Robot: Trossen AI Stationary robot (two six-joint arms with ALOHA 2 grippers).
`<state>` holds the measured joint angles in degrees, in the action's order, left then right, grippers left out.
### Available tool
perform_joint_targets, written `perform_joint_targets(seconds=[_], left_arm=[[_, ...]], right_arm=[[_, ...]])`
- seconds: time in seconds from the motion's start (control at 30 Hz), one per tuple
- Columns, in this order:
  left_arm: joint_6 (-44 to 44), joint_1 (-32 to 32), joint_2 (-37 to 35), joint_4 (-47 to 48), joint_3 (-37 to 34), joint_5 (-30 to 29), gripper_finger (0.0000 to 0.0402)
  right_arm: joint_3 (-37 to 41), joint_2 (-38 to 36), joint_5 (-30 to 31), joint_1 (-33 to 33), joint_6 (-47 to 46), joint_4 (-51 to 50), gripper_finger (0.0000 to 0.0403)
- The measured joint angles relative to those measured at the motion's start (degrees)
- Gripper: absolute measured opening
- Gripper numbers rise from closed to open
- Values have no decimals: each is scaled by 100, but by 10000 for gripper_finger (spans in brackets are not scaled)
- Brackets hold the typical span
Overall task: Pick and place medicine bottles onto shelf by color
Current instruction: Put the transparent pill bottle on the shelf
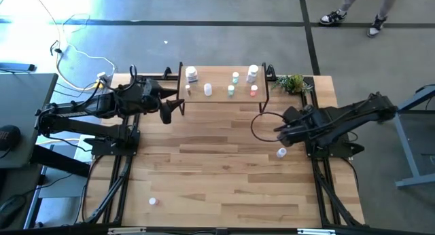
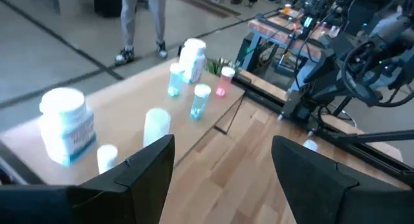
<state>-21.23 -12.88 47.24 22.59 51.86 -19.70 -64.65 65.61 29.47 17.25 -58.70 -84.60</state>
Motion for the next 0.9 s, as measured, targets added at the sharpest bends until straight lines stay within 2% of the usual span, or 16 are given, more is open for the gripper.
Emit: perform_joint_targets(seconds=[0.23,0.5,0.9], left_arm=[[-559,322,97,249,0,2,248],[-1060,889,410,253,-2,0,248],[-1565,1849,1129,251,-2,-44,248]], right_arm=[[446,-448,-391,243,-88,228,244],[967,-903,-912,383,-341,488,245],[1816,-1249,-1893,383,-872,1570,245]])
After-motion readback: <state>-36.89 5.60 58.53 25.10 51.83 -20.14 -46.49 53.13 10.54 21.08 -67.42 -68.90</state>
